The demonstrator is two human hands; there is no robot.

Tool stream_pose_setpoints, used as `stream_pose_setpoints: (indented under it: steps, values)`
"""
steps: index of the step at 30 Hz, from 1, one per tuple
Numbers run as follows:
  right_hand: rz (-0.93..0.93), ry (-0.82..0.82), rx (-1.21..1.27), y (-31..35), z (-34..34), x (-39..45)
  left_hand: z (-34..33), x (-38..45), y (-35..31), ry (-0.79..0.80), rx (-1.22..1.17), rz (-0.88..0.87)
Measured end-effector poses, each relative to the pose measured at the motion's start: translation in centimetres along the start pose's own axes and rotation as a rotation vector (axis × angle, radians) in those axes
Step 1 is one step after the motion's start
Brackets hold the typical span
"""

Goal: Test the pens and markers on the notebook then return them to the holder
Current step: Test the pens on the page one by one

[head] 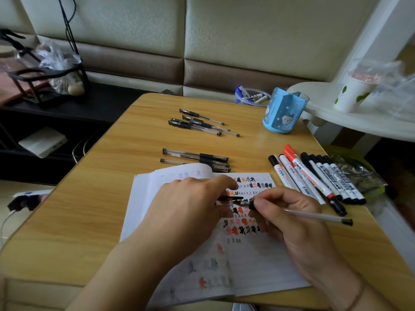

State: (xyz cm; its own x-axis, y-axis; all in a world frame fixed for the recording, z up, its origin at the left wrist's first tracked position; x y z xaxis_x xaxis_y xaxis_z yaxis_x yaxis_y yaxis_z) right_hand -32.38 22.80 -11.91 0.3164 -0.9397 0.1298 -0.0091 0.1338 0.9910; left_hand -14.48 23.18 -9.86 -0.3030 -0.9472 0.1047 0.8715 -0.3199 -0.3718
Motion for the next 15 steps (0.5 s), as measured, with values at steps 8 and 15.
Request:
stream_pose_setpoints:
  steps: [8,15]
  values:
    - [-0.039,0.065,0.073,0.2,-0.4,0.2,-0.2,-0.2,-1.0,-0.038,-0.201,-0.171]
    - [0.050,0.008,0.037,0.9,-0.6,0.0,-0.2,-0.6,-0.9,-0.065,-0.260,-0.231]
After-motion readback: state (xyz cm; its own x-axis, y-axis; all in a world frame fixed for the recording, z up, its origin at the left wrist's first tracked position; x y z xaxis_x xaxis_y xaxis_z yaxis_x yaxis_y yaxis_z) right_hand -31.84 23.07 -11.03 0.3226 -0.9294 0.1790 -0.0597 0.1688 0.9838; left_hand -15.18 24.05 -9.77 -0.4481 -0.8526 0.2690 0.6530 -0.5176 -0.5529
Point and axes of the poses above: each hand's wrist, its own x-axis towards the middle knuckle, its own z-axis out of the back of the hand, y = z × x, the point moved 2 cm from there along x, towards the middle knuckle, and after that the axes turned 8 degrees about y, right-handed, at the moved point
